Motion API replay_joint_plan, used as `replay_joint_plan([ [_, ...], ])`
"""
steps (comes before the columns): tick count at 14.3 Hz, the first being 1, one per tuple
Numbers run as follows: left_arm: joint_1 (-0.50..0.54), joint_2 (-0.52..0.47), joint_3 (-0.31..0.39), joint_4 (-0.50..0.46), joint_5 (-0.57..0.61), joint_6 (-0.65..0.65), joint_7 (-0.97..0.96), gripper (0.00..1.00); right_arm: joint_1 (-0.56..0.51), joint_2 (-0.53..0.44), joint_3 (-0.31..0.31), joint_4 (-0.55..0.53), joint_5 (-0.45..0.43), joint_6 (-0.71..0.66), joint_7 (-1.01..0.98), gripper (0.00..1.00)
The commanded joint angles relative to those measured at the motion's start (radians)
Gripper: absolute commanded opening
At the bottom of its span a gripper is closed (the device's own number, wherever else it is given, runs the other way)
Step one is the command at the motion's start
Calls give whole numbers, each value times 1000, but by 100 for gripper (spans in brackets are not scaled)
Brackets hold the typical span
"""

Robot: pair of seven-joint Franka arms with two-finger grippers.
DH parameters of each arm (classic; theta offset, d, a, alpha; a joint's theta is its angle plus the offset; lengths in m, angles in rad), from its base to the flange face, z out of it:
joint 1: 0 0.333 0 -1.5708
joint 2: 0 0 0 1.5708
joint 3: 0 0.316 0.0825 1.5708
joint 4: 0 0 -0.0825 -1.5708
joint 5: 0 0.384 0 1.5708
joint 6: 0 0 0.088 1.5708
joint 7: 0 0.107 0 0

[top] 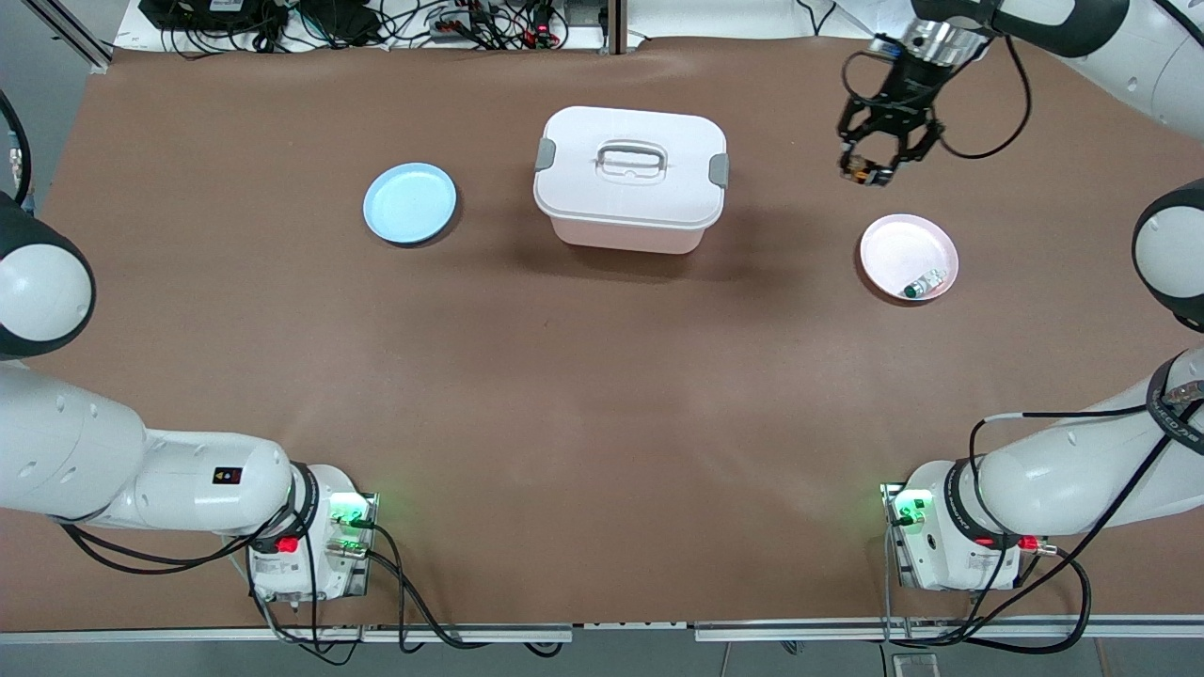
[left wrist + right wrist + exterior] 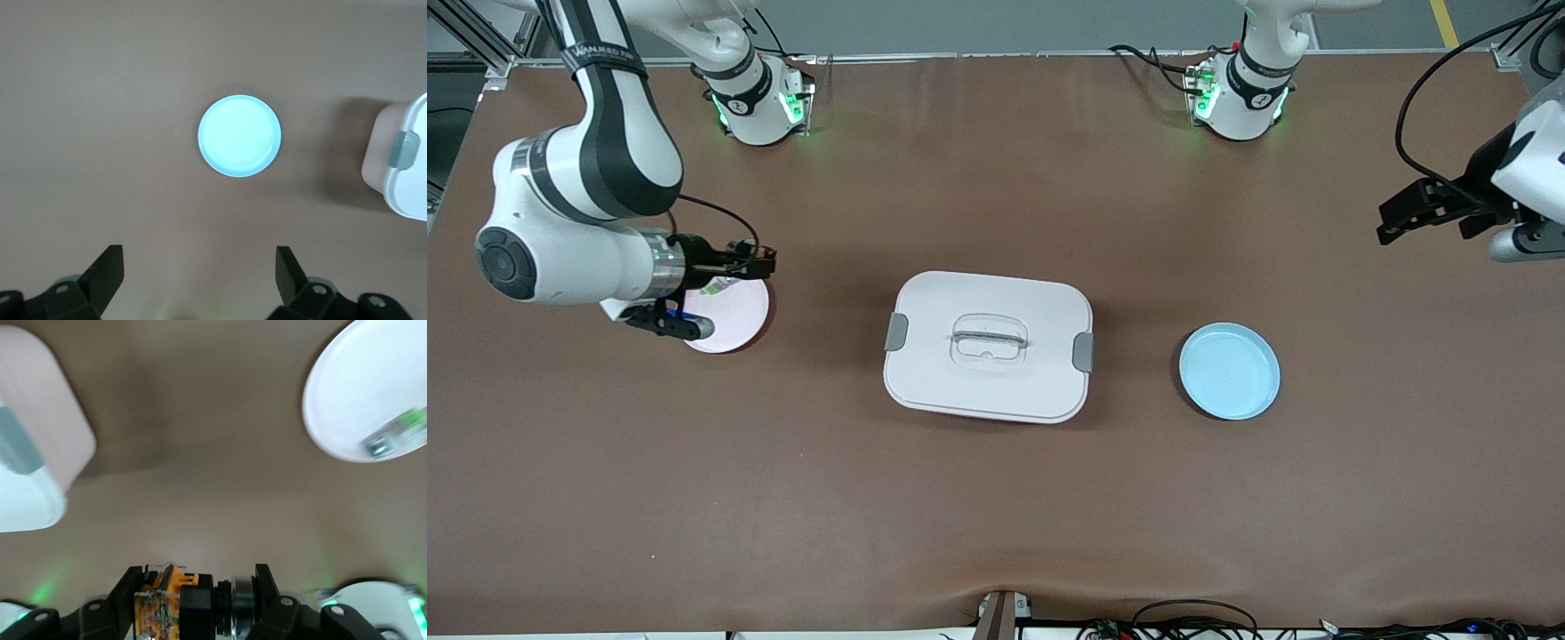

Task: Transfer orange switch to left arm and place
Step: 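Lift the switch with the right gripper and carry it over the box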

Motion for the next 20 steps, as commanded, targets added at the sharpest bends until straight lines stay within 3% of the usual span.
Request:
replay_joint_plan([
  [1, -2, -15, -9, -29, -70, 13, 1, 100, 66, 6, -7, 30, 123, -14, 154, 23],
  [5, -2, -65, -12, -154, -183, 139, 0, 100, 159, 12, -8, 86, 280, 37, 379, 23],
  [9, 7, -156, -35, -352, -325, 340, 0, 100, 256, 17, -8, 124, 374, 173, 583, 23],
  [13, 3, -153, -38, -377, -426, 357, -8, 100, 370, 55, -8, 181, 377, 333, 787, 23],
  [17, 1, -150, -107, -409, -463, 449, -117, 100, 456, 114, -8, 248, 377, 460, 965, 23],
  [20, -5, -141, -119, -452, -593, 517, -117, 100, 509, 170, -10, 308, 372, 538, 1079, 23],
])
